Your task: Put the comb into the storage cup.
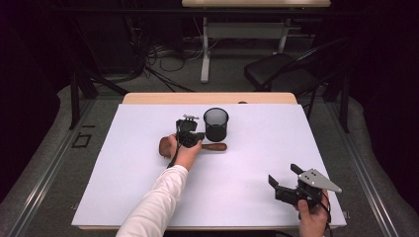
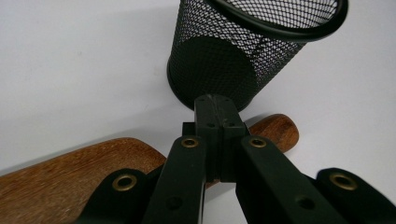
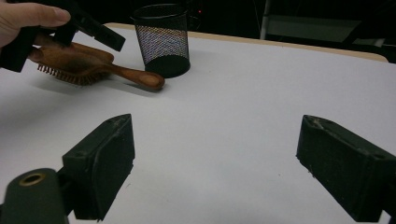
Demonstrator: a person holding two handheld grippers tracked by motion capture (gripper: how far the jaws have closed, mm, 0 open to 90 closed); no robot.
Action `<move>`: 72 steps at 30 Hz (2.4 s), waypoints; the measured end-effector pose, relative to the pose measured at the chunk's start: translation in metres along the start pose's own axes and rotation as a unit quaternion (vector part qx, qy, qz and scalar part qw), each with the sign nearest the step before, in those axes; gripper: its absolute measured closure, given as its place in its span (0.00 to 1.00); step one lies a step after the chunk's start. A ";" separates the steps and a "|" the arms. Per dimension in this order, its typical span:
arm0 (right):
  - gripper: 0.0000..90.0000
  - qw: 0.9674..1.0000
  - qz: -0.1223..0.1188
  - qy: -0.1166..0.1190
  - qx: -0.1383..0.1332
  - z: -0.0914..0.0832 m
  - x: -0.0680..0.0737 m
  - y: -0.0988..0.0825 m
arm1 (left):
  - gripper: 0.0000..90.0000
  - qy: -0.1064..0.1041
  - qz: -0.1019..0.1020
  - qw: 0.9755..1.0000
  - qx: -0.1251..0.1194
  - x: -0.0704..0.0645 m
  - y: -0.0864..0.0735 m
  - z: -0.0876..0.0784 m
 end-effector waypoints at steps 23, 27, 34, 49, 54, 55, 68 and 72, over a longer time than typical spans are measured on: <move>0.12 1.000 0.000 0.004 -0.003 0.001 0.001 0.000 | 1.00 -0.001 -0.013 1.000 0.029 -0.007 -0.010 0.022; 0.12 1.000 0.000 0.003 -0.003 0.001 0.001 0.000 | 1.00 0.001 -0.013 1.000 0.029 -0.010 -0.012 0.023; 0.12 1.000 0.000 0.003 -0.002 0.001 0.000 0.000 | 1.00 -0.005 -0.009 0.999 0.036 -0.015 -0.017 0.023; 0.12 1.000 0.003 0.004 -0.001 0.001 0.000 -0.001 | 1.00 -0.017 0.009 0.999 0.050 -0.017 -0.029 0.011; 0.12 1.000 0.002 0.005 0.002 0.001 0.001 -0.001 | 1.00 -0.026 0.017 0.998 0.057 -0.016 -0.034 0.004; 0.12 1.000 0.002 0.004 0.003 0.001 0.001 -0.001 | 1.00 -0.027 0.020 0.998 0.059 -0.016 -0.036 0.002; 0.12 1.000 0.001 0.006 0.008 0.001 0.001 -0.002 | 1.00 -0.043 0.041 0.996 0.066 -0.015 -0.055 -0.014; 0.12 1.000 0.003 0.005 0.007 0.002 0.001 -0.002 | 1.00 -0.045 0.050 0.995 0.070 -0.015 -0.062 -0.018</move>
Point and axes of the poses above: each handheld gripper's, and its own axes: z roughly forward along the jaws, y roughly out of its top, x roughly to its left, the point moved 3 cm from there along z, roughly forward along the jaws, and after that the axes turned 6 degrees about -y, right-handed, at the moved point
